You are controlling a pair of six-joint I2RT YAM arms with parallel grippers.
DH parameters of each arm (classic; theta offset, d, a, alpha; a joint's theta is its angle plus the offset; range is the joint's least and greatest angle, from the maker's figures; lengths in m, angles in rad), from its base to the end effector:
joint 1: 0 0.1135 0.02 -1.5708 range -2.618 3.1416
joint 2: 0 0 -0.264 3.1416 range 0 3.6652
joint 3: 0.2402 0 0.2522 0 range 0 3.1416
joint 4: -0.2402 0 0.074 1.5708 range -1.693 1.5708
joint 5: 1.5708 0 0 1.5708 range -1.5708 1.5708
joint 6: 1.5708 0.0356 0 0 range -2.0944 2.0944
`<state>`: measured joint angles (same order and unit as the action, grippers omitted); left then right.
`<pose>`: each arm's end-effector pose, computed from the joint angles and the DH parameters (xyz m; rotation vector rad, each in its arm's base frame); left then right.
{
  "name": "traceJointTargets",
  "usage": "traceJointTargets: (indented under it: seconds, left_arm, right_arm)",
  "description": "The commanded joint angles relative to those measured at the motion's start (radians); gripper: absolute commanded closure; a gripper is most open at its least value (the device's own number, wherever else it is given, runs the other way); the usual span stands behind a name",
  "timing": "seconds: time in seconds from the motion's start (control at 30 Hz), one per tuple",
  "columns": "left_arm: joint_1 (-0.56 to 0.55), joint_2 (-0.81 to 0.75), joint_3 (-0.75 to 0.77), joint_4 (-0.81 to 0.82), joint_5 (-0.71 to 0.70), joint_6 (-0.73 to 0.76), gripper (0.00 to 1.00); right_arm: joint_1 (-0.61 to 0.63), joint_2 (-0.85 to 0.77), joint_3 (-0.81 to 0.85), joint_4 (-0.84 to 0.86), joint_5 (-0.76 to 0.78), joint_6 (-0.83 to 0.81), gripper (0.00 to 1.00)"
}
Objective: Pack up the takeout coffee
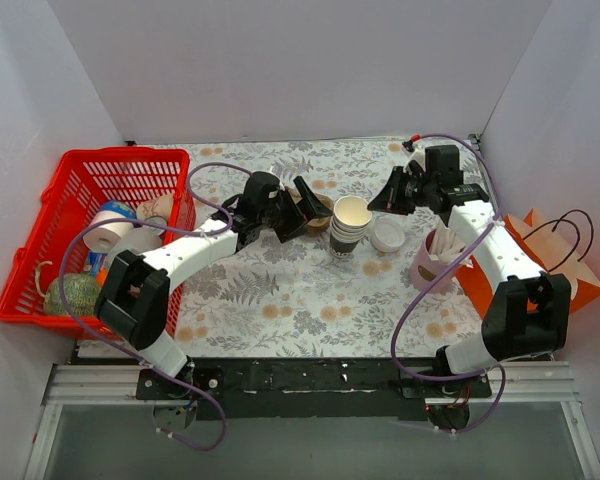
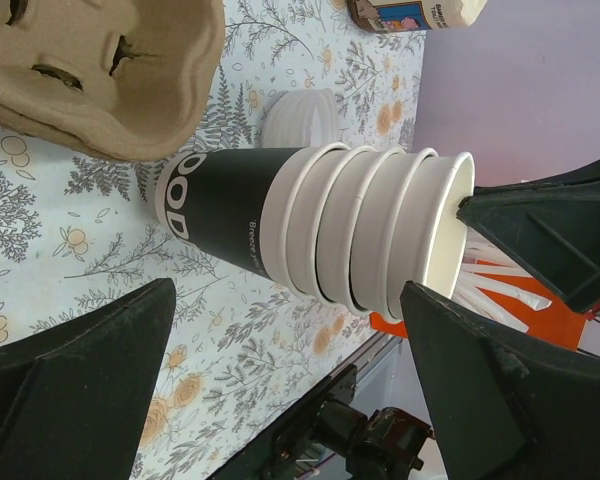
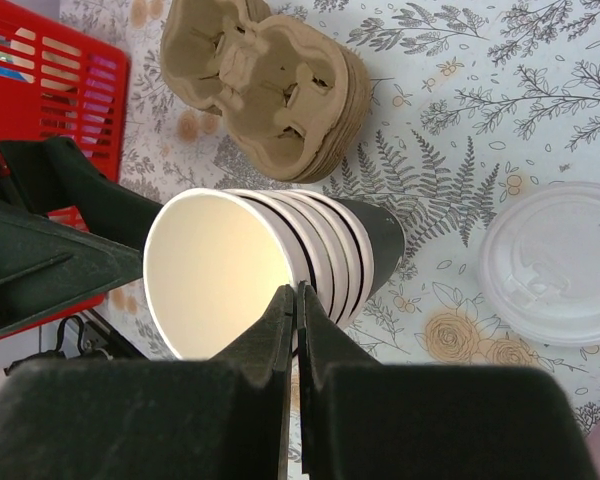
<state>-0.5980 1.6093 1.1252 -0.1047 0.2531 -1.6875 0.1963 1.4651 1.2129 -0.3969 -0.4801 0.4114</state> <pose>0.2967 -0.2129 0.2562 -1.1946 2.3124 -1.4003 0.3189 0.0802 0.3092 -0.0304 2.2716 0.8617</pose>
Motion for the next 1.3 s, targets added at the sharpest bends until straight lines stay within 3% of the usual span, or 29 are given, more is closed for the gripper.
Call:
traceJointTargets:
  seconds: [0.0,0.8,0.97,1.17,1.27]
  left_arm:
    - [-0.005,0.011,0.045,-0.003,0.02,0.017,0.02]
    - [-0.026,0.103,0.031,-0.032,0.002,0.031,0.02]
    - [-0.031,0.1,0.044,-0.033,0.029,0.034,0.02]
    - [-0.033,0.032,0.034,-0.041,0.003,0.048,0.02]
    - [-0.033,0.017,0.044,-0.052,-0.002,0.055,0.02]
  right_arm:
    - [0.008,0.0,0.01,0.029,-0.054,-0.002,0.99]
    - [0.009,-0.109,-0.122,0.377,-0.356,0.285,0.99]
    - [0.005,-0.088,-0.089,0.262,-0.27,0.208,0.99]
    - [-0.027,-0.054,-0.079,0.239,-0.21,0.187,0.99]
    - [-0.054,-0.031,-0.009,0.19,-0.087,0.153,0.99]
